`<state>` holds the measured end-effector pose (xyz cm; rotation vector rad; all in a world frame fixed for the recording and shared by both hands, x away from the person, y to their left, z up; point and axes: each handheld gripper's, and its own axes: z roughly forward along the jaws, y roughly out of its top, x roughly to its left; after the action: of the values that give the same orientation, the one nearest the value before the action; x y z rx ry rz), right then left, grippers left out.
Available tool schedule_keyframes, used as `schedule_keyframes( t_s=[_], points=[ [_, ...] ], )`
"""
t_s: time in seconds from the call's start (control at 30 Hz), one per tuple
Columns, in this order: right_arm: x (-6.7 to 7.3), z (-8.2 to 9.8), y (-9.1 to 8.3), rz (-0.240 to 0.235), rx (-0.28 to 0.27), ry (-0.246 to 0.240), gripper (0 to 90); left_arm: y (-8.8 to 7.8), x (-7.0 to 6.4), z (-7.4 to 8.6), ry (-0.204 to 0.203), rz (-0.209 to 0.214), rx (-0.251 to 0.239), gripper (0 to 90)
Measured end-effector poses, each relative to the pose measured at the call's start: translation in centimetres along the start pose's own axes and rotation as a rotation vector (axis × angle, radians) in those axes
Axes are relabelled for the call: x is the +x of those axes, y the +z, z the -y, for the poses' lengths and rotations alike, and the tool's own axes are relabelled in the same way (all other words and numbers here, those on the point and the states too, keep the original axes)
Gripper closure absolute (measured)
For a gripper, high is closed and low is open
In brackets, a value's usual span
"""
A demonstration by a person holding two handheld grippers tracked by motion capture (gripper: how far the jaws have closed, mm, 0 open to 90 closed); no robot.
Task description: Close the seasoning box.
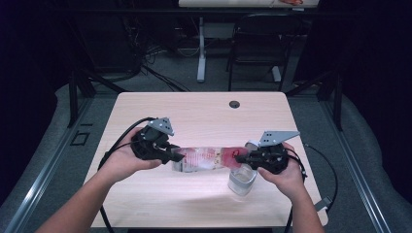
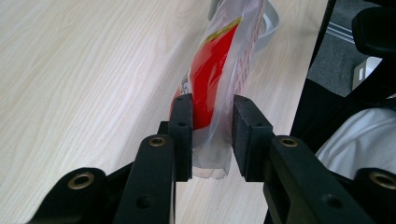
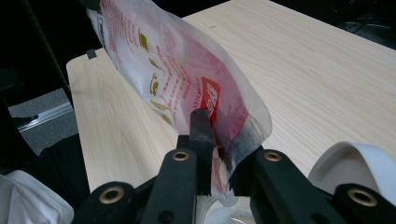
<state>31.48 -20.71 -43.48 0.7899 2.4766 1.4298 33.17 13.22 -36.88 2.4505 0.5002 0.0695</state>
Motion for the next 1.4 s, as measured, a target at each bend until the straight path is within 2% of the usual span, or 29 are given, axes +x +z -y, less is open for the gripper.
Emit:
schedule_keyframes(
  t_s=[0.47, 0.77, 1.4],
  points=[
    [-0.3, 0.2, -0.8, 0.014, -0.013, 0.013, 80.8, -0.1, 0.1, -0.4, -0.006, 0.001, -0.004, 71.9],
    [-0.4, 0.3, -1.1, 0.009, -0.003, 0.009, 88.2, -0.2, -0.1, -0.7, 0.000, 0.005, -0.007, 72.2],
    [-0.6, 0.4, -1.3, 0.019, 0.006, 0.016, 88.7, -0.5, -0.4, -1.9, 0.017, 0.006, 0.005, 73.8]
  ],
)
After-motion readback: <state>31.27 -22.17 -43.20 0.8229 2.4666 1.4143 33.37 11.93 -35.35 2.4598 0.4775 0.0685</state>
